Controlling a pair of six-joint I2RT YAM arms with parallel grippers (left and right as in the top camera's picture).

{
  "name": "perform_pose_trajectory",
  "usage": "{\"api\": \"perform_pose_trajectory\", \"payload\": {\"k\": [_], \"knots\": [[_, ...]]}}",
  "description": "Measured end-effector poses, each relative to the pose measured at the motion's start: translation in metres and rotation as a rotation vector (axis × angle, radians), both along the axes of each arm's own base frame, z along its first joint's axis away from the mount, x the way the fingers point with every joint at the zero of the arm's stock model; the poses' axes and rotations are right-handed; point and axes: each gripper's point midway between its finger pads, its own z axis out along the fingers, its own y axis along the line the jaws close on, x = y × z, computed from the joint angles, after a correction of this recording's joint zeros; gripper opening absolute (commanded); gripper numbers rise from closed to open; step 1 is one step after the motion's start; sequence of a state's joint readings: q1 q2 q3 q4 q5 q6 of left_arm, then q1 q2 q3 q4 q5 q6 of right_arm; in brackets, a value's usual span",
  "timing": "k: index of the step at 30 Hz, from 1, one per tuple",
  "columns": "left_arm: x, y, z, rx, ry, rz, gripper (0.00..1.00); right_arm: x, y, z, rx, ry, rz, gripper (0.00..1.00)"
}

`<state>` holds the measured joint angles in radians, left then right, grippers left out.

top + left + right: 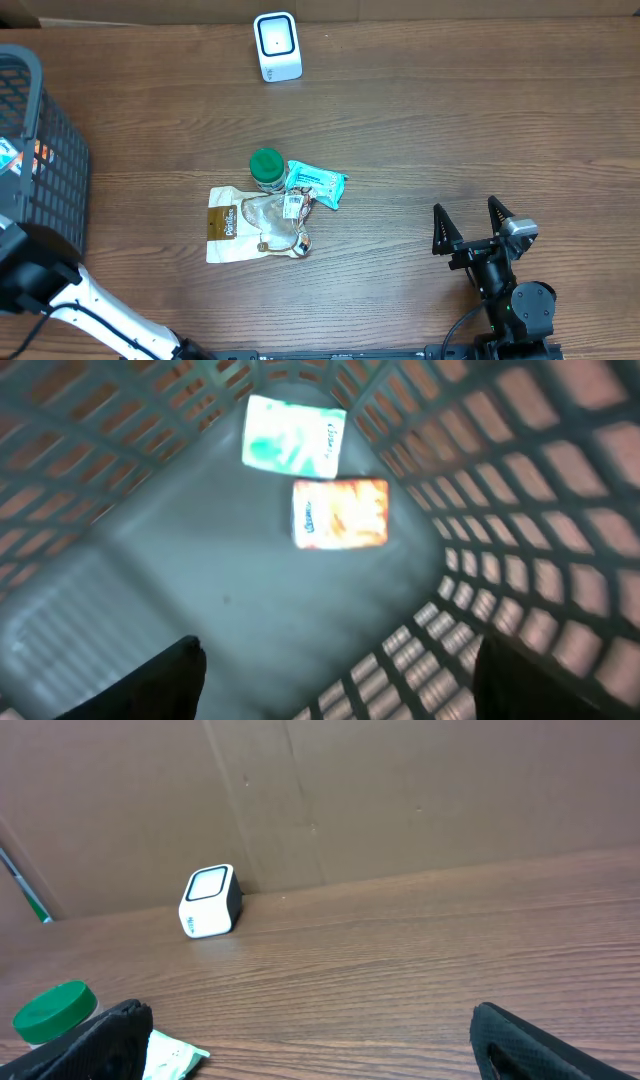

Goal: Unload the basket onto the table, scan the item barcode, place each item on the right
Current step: 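Swing the left gripper back into the basket and grasp the orange tissue pack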

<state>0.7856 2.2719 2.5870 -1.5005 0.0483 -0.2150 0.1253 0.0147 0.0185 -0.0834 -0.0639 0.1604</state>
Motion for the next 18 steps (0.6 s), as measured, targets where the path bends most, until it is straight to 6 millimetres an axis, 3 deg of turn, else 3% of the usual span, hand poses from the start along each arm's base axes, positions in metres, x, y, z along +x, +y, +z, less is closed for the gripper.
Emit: {"api": "perform_pose_trajectory", "payload": {"k": [4, 13, 18], "knots": [[0.011, 0.014, -0.027, 0.016, 0.033, -0.003, 0.68, 0.000, 0.000, 0.000, 0.000, 0.000, 0.000, 1.00], [0.040, 0.018, -0.050, 0.091, 0.052, -0.029, 0.69, 0.000, 0.000, 0.000, 0.000, 0.000, 0.000, 1.00], [0.042, 0.008, -0.093, 0.077, 0.135, -0.047, 0.69, 0.000, 0.000, 0.000, 0.000, 0.000, 0.000, 1.00]]}}
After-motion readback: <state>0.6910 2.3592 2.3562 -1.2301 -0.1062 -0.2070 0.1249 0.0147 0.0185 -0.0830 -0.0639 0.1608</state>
